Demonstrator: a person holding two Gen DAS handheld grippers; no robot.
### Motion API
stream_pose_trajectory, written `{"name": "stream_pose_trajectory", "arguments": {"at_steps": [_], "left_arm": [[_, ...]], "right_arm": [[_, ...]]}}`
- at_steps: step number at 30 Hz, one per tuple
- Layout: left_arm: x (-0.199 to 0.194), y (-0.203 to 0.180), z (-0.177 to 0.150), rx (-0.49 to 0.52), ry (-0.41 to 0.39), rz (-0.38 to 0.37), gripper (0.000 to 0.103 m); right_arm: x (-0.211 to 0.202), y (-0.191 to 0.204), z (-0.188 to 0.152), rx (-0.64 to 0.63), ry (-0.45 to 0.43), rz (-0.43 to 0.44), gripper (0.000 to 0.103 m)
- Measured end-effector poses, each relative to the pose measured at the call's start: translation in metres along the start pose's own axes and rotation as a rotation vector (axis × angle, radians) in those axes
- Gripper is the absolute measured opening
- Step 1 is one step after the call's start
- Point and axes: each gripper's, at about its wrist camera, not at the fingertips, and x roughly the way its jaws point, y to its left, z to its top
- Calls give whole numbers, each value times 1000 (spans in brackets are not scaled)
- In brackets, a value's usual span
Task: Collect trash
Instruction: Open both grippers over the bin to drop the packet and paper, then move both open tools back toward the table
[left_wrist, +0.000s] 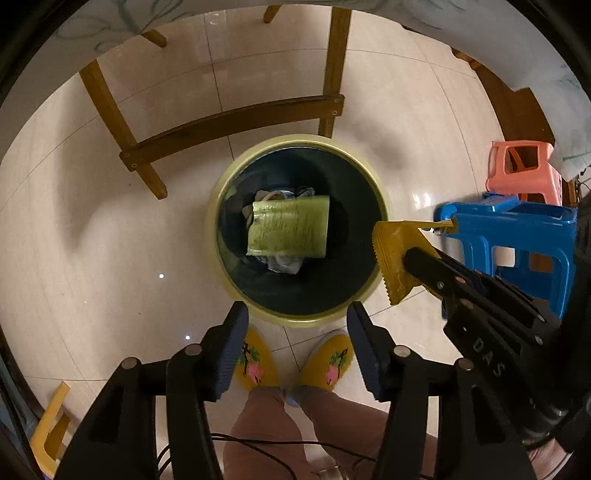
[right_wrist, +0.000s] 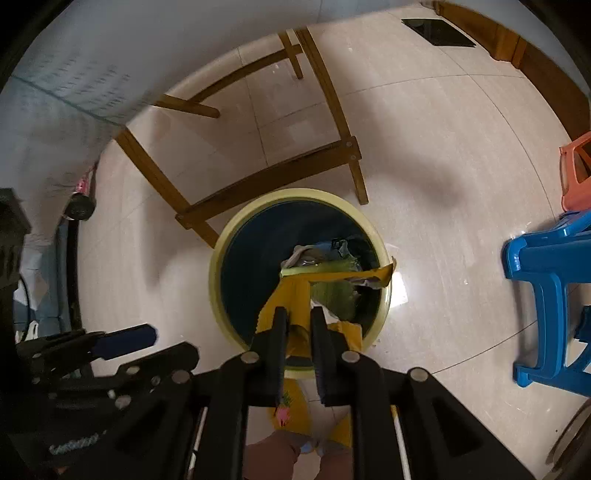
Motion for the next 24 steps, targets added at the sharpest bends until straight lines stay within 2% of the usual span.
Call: {"name": "stream_pose_trajectory", "arguments": {"at_steps": [3, 6, 8, 9, 16, 24], "left_arm": [[-2, 9, 1, -10, -14, 23, 62], [-9, 13, 1, -26, -40, 47, 73], [-16, 19, 1, -43, -72, 60, 76], [-20, 21, 1, -50, -85, 64, 77], [-56, 26, -11, -72, -123, 76, 83], [-135, 20, -40, -98, -176, 81, 84]], "right_arm": [[6, 1, 3, 17, 16, -4, 29], [8, 5, 5, 9, 17, -4, 32], [7, 8, 5, 1, 10, -11, 40], [6, 9, 6, 1, 5, -13, 41], [-22, 19, 4, 7, -20, 1, 42], [-97, 35, -3, -17, -34, 27, 42]]}}
